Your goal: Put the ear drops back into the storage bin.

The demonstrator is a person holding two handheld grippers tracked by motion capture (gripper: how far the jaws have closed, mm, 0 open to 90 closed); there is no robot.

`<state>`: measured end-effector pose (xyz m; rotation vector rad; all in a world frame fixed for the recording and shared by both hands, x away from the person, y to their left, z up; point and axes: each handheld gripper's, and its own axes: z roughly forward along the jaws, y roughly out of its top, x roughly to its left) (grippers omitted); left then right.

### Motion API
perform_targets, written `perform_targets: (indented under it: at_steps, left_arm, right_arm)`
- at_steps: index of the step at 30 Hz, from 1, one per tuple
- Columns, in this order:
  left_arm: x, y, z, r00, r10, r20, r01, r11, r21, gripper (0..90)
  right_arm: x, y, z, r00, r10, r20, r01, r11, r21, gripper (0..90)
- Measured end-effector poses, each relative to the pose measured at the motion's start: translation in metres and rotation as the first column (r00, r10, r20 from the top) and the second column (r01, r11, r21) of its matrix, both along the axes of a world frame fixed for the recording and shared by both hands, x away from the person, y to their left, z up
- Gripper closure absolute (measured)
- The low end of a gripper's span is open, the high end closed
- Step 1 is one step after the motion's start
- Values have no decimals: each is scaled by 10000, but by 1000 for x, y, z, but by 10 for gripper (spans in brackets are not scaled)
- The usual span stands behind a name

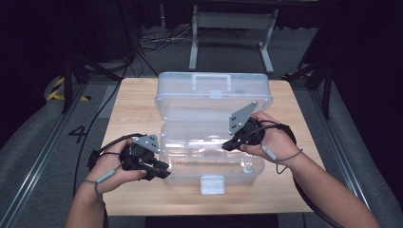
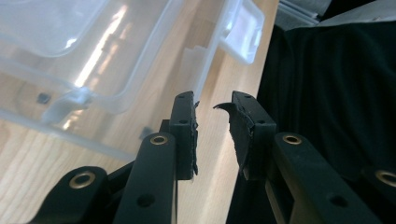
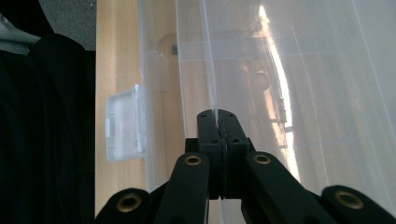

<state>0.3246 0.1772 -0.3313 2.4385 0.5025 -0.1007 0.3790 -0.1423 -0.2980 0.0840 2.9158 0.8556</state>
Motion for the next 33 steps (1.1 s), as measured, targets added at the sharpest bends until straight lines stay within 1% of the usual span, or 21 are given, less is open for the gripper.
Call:
perform_targets:
  at_steps: [3, 4, 6, 9, 10, 12, 14, 15, 16, 17, 19, 21, 23, 24, 25, 26, 28, 29, 31, 32, 33]
  left_arm:
    - [-1, 5, 6, 9998, 187, 117, -183, 9992, -349, 732]
    - [-1, 7, 8, 9996, 245, 145, -239, 9989, -391, 733]
    - [0, 9, 10, 9986, 418, 333, -405, 9983, -411, 733]
    - [2, 11, 13, 9969, 625, 468, -592, 9960, -673, 749]
    - [2, 11, 13, 9969, 625, 468, -592, 9960, -673, 753]
    - [2, 12, 15, 9958, 734, 542, -687, 9942, -829, 755]
    - [2, 14, 18, 9932, 927, 700, -844, 9899, -1141, 778]
    - [3, 15, 18, 9925, 959, 755, -866, 9892, -1181, 779]
    - [3, 15, 19, 9903, 1094, 855, -984, 9874, -1241, 780]
    - [3, 16, 19, 9897, 1157, 849, -1038, 9856, -1331, 782]
    - [4, 17, 21, 9860, 1381, 934, -1232, 9810, -1498, 782]
    - [4, 18, 21, 9847, 1439, 980, -1277, 9796, -1551, 785]
    - [5, 19, 23, 9820, 1586, 1022, -1383, 9736, -1816, 785]
    - [6, 20, 24, 9791, 1715, 1091, -1481, 9696, -1950, 785]
    - [7, 20, 24, 9776, 1769, 1142, -1512, 9673, -2036, 782]
    - [8, 21, 25, 9722, 1955, 1289, -1638, 9612, -2220, 773]
    - [10, 23, 26, 9663, 2208, 1324, -1841, 9522, -2438, 777]
    - [10, 24, 27, 9636, 2310, 1350, -1904, 9465, -2606, 784]
    - [12, 25, 28, 9554, 2630, 1344, -2159, 9325, -2895, 801]
    - [12, 26, 28, 9518, 2751, 1354, -2252, 9269, -3001, 808]
    - [13, 26, 28, 9466, 2911, 1387, -2367, 9193, -3143, 815]
  right_arm:
    - [0, 0, 0, 10000, -17, -4, 17, 10000, 2, 899]
    - [-1, 0, 0, 10000, -20, 4, 20, 10000, 0, 899]
    - [-1, 0, 0, 10000, -22, 27, 22, 10000, -12, 899]
    - [-1, 0, 0, 10000, -38, 64, 38, 10000, -2, 899]
    - [-1, 0, 0, 10000, -38, 64, 38, 10000, -2, 899]
    - [-2, -1, 0, 10000, -41, 84, 41, 10000, -2, 899]
    - [-2, -1, -1, 10000, -57, 78, 57, 10000, 18, 899]
    - [-2, -1, -1, 10000, -61, 78, 61, 10000, 25, 899]
    - [-2, -1, -1, 9999, -63, 79, 63, 10000, 31, 899]
    - [-2, -1, -1, 9999, -61, 81, 61, 10000, 38, 899]
    - [-2, -1, -1, 9999, -54, 89, 54, 10000, 63, 898]
    - [-2, -1, -1, 9999, -61, 83, 61, 9999, 82, 898]
    - [-2, -2, -1, 9999, -67, 79, 66, 9999, 101, 898]
    - [-2, -2, -1, 9999, -68, 83, 67, 9999, 114, 898]
    - [-2, -2, -2, 9999, -67, 77, 66, 9999, 116, 899]
    - [-2, -2, -2, 10000, -64, 74, 64, 9999, 117, 898]
    - [-3, -2, -2, 9999, -59, 94, 58, 9999, 119, 898]
    - [-3, -2, -2, 9999, -52, 99, 51, 9999, 119, 898]
    - [-3, -2, -2, 9999, -58, 96, 56, 9999, 136, 898]
    - [-3, -2, -3, 9999, -61, 92, 60, 9999, 157, 898]
    - [-3, -2, -3, 9999, -72, 82, 71, 9998, 174, 898]
